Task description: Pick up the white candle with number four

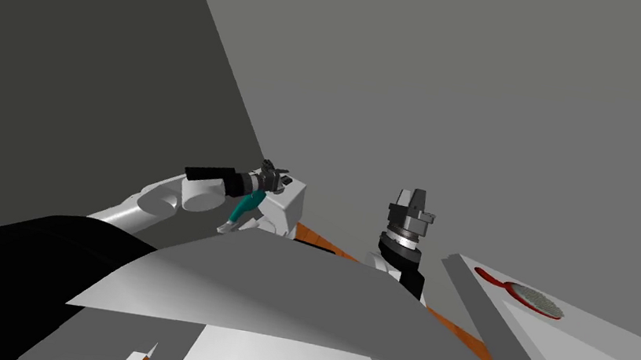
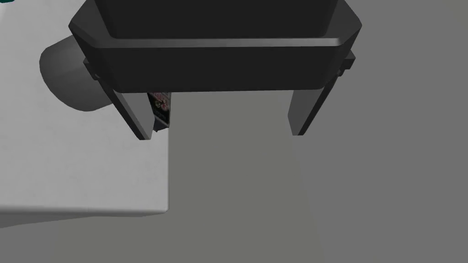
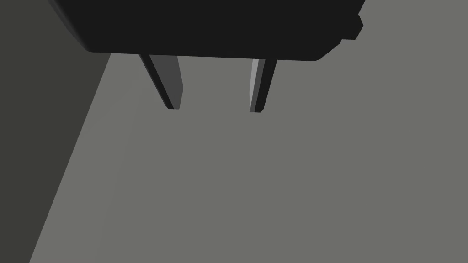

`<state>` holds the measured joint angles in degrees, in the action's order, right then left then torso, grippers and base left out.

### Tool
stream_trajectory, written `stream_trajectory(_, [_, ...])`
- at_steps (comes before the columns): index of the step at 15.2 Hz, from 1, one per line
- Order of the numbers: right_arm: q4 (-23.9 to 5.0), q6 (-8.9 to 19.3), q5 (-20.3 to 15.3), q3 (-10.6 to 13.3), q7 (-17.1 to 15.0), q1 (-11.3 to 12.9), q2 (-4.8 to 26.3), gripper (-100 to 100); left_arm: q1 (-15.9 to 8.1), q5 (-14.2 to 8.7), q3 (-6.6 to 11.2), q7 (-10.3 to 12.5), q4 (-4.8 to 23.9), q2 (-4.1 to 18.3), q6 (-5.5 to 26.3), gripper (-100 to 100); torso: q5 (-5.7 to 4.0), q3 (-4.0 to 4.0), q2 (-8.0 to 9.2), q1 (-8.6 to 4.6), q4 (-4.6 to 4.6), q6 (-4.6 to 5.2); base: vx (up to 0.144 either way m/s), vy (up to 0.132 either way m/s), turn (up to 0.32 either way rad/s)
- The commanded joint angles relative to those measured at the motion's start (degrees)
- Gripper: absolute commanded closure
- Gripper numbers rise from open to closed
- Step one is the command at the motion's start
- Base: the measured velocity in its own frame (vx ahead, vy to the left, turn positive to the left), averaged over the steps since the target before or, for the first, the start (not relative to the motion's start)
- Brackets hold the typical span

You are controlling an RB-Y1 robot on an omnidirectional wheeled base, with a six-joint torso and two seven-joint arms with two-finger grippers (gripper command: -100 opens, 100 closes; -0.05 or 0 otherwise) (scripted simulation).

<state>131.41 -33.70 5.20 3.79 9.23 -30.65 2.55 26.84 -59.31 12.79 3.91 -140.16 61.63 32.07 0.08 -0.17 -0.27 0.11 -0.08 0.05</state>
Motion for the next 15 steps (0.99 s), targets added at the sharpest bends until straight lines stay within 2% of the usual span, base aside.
stream_trajectory(1, [0.00,0.00,0.00,0.00,0.00,0.00,0.00,0,0.09,-2.67,0.73,-0.10,0.26,2.80,2.86,-100,0.00,0.00,0.00,0.00,0.00,0.00,0.042,0.021,-0.125])
stream_trajectory(2, [0.00,0.00,0.00,0.00,0.00,0.00,0.00,0,0.09,-2.67,0.73,-0.10,0.26,2.80,3.58,-100,0.00,-0.02,-0.04,0.03,-0.01,0.00,0.027,0.013,-0.042])
stream_trajectory(3, [0.00,0.00,0.00,0.00,0.00,0.00,0.00,0,-0.07,-4.69,1.60,0.02,0.51,4.84,5.18,-100,0.01,-0.02,-0.03,0.01,-0.01,-0.03,0.011,-0.003,-0.071])
stream_trajectory(4, [0.00,0.00,0.00,0.00,0.00,0.00,0.00,0,-0.07,-5.47,1.60,0.02,0.51,5.88,6.20,-100,-0.01,0.00,0.00,-0.02,0.00,-0.01,0.028,0.008,-0.084])
stream_trajectory(5, [0.00,0.00,0.00,0.00,0.00,0.00,0.00,0,-0.07,-5.47,1.60,0.02,0.51,5.88,7.10,-100,0.00,-0.01,-0.02,-0.02,0.00,-0.01,0.031,0.012,-0.036])
stream_trajectory(6, [0.00,0.00,0.00,0.00,0.00,0.00,0.00,0,-0.24,-7.68,2.47,0.17,0.83,8.14,8.69,-100,0.00,-0.02,-0.03,-0.01,-0.01,-0.02,0.036,0.006,-0.096])
stream_trajectory(8, [0.00,0.00,0.00,0.00,0.00,0.00,0.00,0,-0.24,-8.16,2.47,0.17,0.83,8.92,10.57,-100,0.00,-0.03,-0.06,-0.03,-0.01,-0.01,0.029,0.004,-0.056])
stream_trajectory(9, [0.00,0.00,0.00,0.00,0.00,-0.01,0.00,0,-0.42,-10.34,3.34,0.35,1.21,11.09,12.16,-100,0.00,-0.02,-0.03,-0.03,-0.01,-0.03,0.022,0.003,-0.079])
stream_trajectory(11, [0.00,0.00,0.00,0.00,0.00,0.00,0.00,0,-0.42,-10.74,3.34,0.35,1.21,11.92,13.97,-100,-0.01,-0.01,-0.02,-0.04,-0.01,-0.01,0.020,0.003,-0.055])
stream_trajectory(12, [0.00,0.00,0.00,0.00,0.00,0.00,0.00,0,-0.60,-13.07,4.20,0.53,1.63,14.16,15.59,-100,0.00,0.00,0.00,-0.04,0.00,-0.03,0.021,0.000,-0.061])
stream_trajectory(14, [0.00,0.00,0.00,0.00,0.00,0.00,0.00,0,-0.60,-13.19,4.20,0.53,1.63,14.88,17.30,-100,-0.01,-0.01,-0.01,-0.06,0.00,-0.01,0.024,0.000,-0.052])
stream_trajectory(15, [0.00,0.00,0.00,0.00,0.00,0.00,0.00,0,-0.79,-15.38,5.04,0.74,2.09,17.06,18.95,-100,-0.01,0.00,0.00,-0.06,0.00,-0.03,0.024,-0.002,-0.068])
